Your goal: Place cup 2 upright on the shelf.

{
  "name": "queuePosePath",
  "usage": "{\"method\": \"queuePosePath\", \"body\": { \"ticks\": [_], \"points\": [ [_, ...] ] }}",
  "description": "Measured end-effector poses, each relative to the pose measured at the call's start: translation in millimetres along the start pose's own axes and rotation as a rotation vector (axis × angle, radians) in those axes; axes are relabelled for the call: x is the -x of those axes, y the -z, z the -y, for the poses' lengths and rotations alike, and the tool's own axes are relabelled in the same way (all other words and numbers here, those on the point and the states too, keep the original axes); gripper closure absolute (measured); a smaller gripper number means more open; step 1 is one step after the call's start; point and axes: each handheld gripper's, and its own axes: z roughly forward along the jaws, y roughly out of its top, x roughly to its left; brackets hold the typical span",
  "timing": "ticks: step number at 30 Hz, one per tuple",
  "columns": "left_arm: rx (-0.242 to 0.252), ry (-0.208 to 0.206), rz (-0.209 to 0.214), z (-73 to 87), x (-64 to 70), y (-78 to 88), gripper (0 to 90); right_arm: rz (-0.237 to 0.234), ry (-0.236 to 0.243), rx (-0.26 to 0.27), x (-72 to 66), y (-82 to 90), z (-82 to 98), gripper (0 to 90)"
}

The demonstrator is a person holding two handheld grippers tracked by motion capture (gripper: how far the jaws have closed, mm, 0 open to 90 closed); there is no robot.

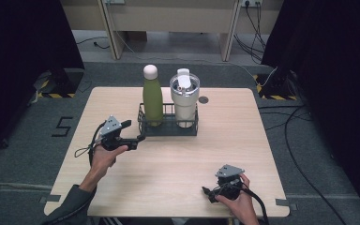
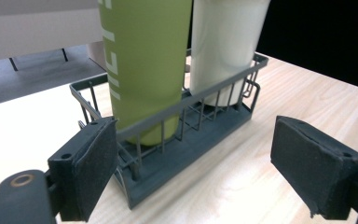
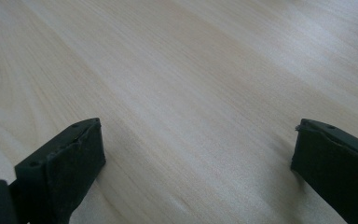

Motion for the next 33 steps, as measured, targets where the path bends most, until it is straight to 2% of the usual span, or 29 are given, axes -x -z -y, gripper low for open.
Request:
{"method": "queuePosePath", "body": {
  "ticks": [10,12,22,33],
  "points": [
    [0.004,0.007,0.016,9.6,7.7,9.3,14.8,0.0,0.0,0.0,0.0,0.0,0.0,2.7],
    [-0.008,-0.006,0.018,11.3,9.0,10.2,14.8,0.0,0.0,0.0,0.0,0.0,0.0,2.7],
    [-0.009,-0.011,0.035,17.5,16.9,18.4,14.8,0.0,0.0,0.0,0.0,0.0,0.0,2.7],
    [-0.038,0.001,0.053,38.6,22.8,28.1,14.8,0.001,0.005,0.001,0.6,-0.1,-0.1,2.7]
  ]
}}
